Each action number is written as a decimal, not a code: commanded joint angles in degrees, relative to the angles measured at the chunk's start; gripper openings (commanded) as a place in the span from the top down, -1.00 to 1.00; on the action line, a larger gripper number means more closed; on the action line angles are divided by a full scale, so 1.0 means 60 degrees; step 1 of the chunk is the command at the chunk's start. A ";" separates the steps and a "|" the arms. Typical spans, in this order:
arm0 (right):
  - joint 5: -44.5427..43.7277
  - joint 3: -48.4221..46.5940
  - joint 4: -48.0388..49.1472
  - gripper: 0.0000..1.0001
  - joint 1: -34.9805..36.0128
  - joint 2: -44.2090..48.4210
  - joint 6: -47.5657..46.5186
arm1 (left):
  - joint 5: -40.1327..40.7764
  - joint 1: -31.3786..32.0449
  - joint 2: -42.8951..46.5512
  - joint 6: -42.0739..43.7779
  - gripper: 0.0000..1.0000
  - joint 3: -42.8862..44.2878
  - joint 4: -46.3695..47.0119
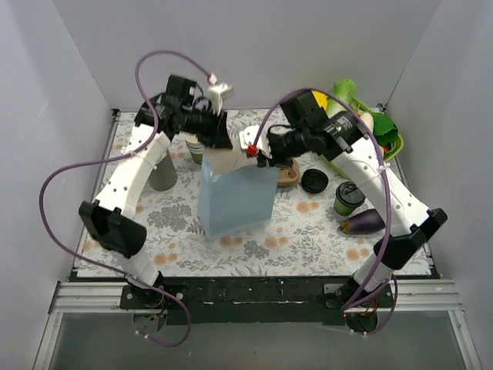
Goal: Pack the takeout coffee
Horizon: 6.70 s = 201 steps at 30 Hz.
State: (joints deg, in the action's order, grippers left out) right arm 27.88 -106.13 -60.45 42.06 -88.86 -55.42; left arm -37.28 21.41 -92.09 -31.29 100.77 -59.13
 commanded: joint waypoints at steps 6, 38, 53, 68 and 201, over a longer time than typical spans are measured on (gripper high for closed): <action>0.0966 0.2005 0.0116 0.97 -0.0185 0.0911 0.0313 | 0.0586 0.0035 0.1853 -0.0073 1.00 -0.2913 0.3223; 0.0290 0.4605 0.2443 0.77 0.0592 0.2505 0.0946 | 0.0911 0.0123 0.3453 0.0073 1.00 -0.4284 0.4128; -0.2228 0.5132 0.4580 -0.90 0.0856 0.5667 0.1634 | 0.1350 0.0270 0.4011 0.2606 1.00 -0.3346 0.4480; -0.4866 0.7273 0.5196 -0.91 0.0768 0.7090 0.2440 | 0.0617 0.1984 0.5886 0.2417 1.00 -0.7114 0.4128; 0.2588 -0.2451 -0.2129 0.37 -0.5243 0.0983 0.3902 | 0.1203 0.1120 0.5110 0.0352 1.00 -0.6264 0.4495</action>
State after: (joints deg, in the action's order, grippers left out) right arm 32.38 -114.13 -72.38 4.64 -82.17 -38.98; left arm -31.03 28.49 -60.86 -28.82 60.20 -30.17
